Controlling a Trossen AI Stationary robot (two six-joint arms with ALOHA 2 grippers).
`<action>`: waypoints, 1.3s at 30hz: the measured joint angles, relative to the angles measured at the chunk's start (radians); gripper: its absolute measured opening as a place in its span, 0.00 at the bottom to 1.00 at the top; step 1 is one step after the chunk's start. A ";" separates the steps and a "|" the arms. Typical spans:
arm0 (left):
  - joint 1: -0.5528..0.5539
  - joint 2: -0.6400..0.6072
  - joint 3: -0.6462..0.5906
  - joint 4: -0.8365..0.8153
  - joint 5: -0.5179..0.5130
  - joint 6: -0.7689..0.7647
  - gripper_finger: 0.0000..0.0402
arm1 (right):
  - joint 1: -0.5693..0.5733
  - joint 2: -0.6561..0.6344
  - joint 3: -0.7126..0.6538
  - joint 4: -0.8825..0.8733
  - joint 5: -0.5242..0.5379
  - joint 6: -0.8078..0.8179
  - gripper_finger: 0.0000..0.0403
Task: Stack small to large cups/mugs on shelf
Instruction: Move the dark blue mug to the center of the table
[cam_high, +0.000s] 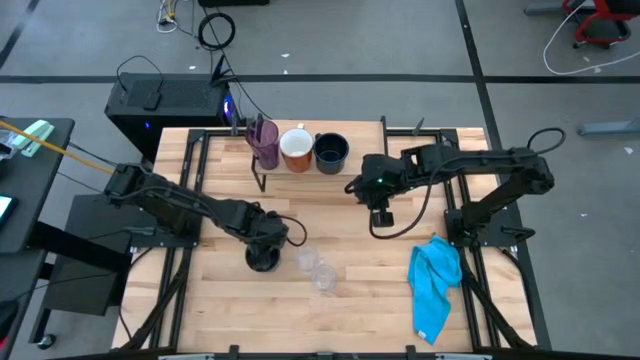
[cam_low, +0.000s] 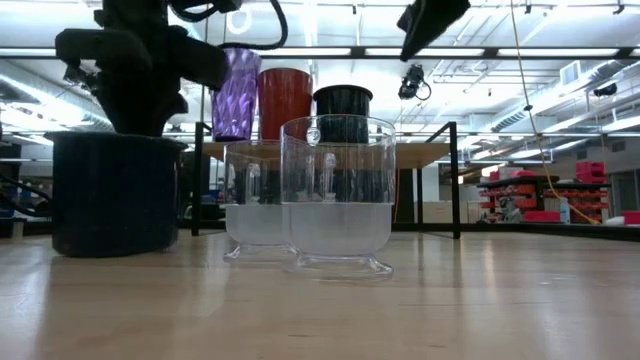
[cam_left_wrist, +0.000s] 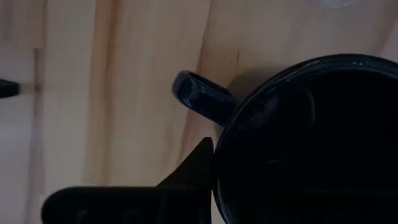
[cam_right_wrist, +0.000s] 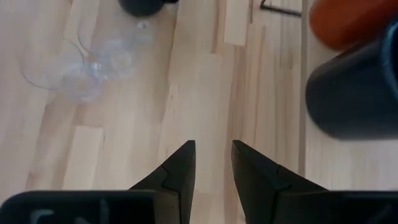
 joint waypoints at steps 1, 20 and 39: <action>0.003 -0.001 0.013 -0.017 -0.004 0.015 0.08 | -0.005 0.000 -0.009 -0.003 0.000 0.000 0.27; 0.106 -0.006 0.116 -0.051 -0.046 0.222 0.07 | -0.023 0.000 -0.025 0.075 -0.024 -0.008 0.27; 0.301 0.000 0.116 0.149 -0.063 0.244 0.07 | -0.023 0.000 -0.025 0.063 -0.050 -0.008 0.27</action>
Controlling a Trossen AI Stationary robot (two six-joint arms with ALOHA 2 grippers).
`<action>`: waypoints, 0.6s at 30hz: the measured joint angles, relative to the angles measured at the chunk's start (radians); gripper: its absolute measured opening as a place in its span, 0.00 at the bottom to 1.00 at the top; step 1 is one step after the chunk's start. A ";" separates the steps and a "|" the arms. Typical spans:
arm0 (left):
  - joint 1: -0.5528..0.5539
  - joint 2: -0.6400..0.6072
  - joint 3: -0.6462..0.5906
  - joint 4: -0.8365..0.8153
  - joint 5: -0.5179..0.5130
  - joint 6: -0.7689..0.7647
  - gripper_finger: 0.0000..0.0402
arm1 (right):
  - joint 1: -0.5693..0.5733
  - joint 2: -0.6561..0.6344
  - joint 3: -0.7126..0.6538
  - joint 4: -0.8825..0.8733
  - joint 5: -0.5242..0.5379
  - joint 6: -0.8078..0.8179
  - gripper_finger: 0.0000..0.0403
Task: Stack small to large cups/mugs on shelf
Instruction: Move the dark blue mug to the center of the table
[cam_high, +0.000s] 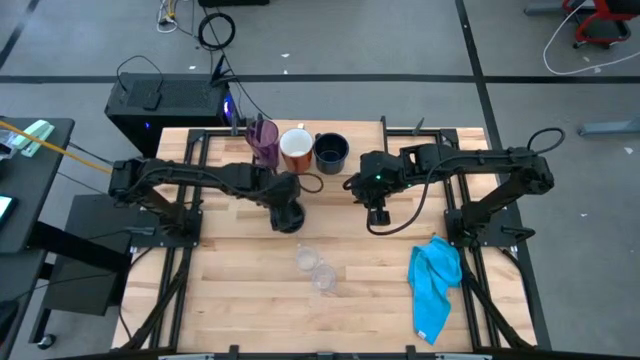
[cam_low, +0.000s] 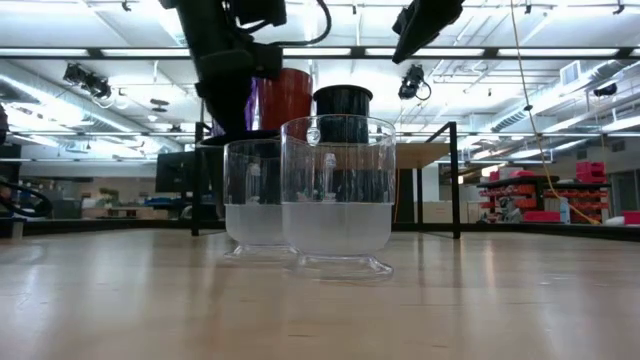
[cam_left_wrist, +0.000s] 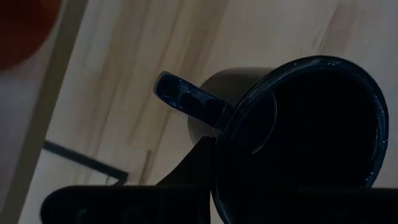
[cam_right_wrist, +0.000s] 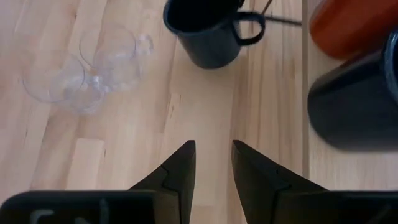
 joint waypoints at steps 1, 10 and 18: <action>0.005 0.001 0.000 0.014 0.014 0.000 0.07 | 0.000 0.000 0.000 -0.014 0.000 0.000 0.27; 0.006 0.090 0.107 0.040 0.039 0.028 0.07 | 0.000 -0.031 -0.083 -0.047 -0.002 0.013 0.27; 0.003 0.240 0.265 -0.009 0.068 0.074 0.07 | 0.006 -0.137 -0.207 -0.014 0.001 0.090 0.27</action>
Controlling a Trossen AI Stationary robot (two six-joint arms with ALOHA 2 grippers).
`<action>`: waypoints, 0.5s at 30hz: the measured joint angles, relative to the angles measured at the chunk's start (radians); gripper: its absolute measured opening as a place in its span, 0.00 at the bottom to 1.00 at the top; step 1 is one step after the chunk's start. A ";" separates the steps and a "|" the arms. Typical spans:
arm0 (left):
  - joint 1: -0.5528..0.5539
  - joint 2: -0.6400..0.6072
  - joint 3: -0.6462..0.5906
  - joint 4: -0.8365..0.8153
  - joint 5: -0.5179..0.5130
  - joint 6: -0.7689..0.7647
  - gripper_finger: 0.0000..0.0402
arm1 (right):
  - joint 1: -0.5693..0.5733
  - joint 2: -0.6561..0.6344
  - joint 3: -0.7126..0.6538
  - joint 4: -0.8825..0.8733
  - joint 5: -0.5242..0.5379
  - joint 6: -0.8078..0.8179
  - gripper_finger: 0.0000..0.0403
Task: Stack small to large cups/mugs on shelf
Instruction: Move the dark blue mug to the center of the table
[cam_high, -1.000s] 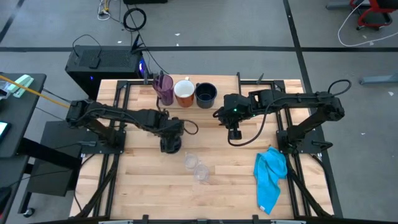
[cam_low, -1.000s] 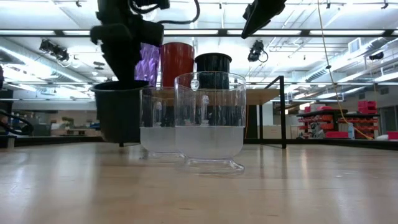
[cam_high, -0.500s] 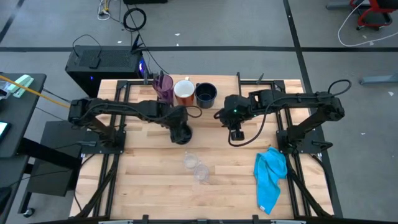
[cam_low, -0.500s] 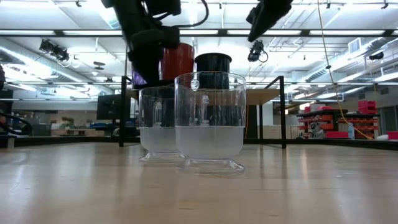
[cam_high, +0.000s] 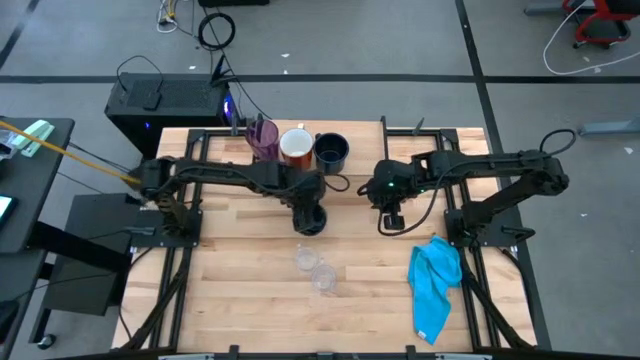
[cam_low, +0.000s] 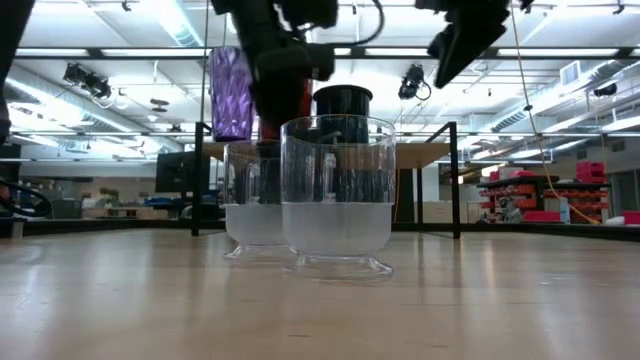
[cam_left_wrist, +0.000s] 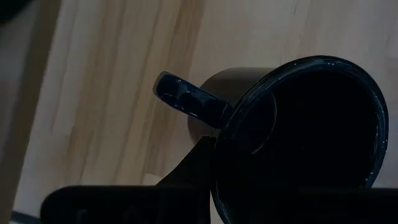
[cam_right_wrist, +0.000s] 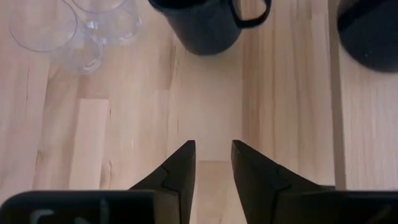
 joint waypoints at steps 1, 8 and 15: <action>-0.003 0.019 0.019 -0.007 0.000 0.003 0.07 | 0.003 -0.016 -0.012 0.000 0.000 0.008 0.27; -0.020 0.122 0.128 -0.011 0.012 0.016 0.07 | 0.041 -0.130 -0.076 0.023 0.000 0.048 0.27; -0.026 0.165 0.179 -0.032 0.013 0.014 0.07 | 0.056 -0.190 -0.127 0.041 0.000 0.058 0.24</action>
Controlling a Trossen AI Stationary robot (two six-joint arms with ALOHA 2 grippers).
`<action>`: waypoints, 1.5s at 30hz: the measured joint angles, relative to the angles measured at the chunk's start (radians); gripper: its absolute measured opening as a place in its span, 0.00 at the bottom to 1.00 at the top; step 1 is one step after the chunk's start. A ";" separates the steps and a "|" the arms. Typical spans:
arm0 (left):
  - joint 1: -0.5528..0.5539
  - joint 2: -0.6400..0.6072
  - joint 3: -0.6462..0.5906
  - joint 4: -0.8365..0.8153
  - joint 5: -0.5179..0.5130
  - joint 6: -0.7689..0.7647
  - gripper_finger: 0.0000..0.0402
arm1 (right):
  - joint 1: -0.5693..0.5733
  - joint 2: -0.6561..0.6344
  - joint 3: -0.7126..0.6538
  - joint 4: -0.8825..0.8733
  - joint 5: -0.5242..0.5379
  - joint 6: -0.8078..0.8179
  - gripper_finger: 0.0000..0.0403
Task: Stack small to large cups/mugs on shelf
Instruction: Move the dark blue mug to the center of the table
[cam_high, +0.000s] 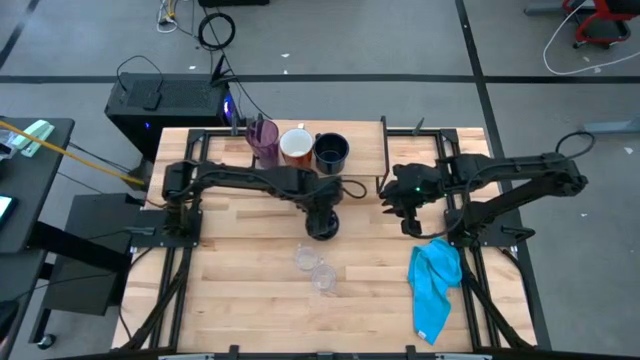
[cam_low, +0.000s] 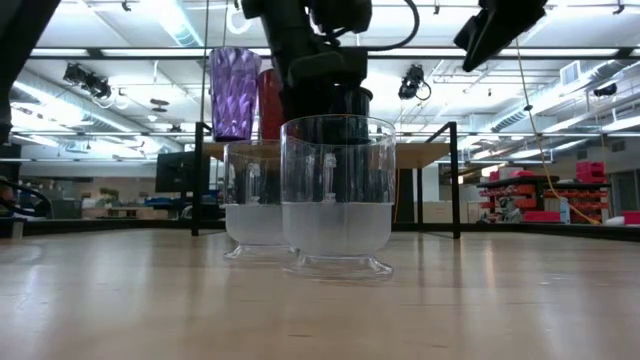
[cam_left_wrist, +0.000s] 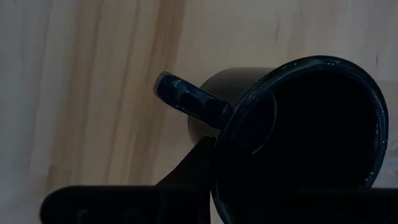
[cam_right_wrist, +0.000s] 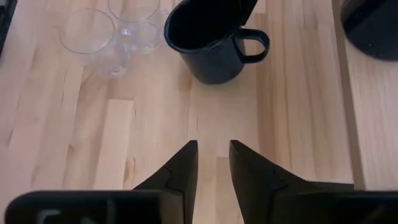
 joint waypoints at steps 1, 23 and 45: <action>0.000 0.003 0.003 0.005 0.001 -0.001 0.07 | 0.000 -0.003 -0.006 -0.001 0.000 0.005 0.24; -0.011 0.053 0.001 0.079 0.063 -0.023 0.07 | 0.000 -0.002 -0.012 0.009 -0.012 0.014 0.22; -0.011 0.056 0.000 0.112 0.028 -0.015 0.28 | 0.000 -0.017 -0.012 0.003 -0.013 0.017 0.22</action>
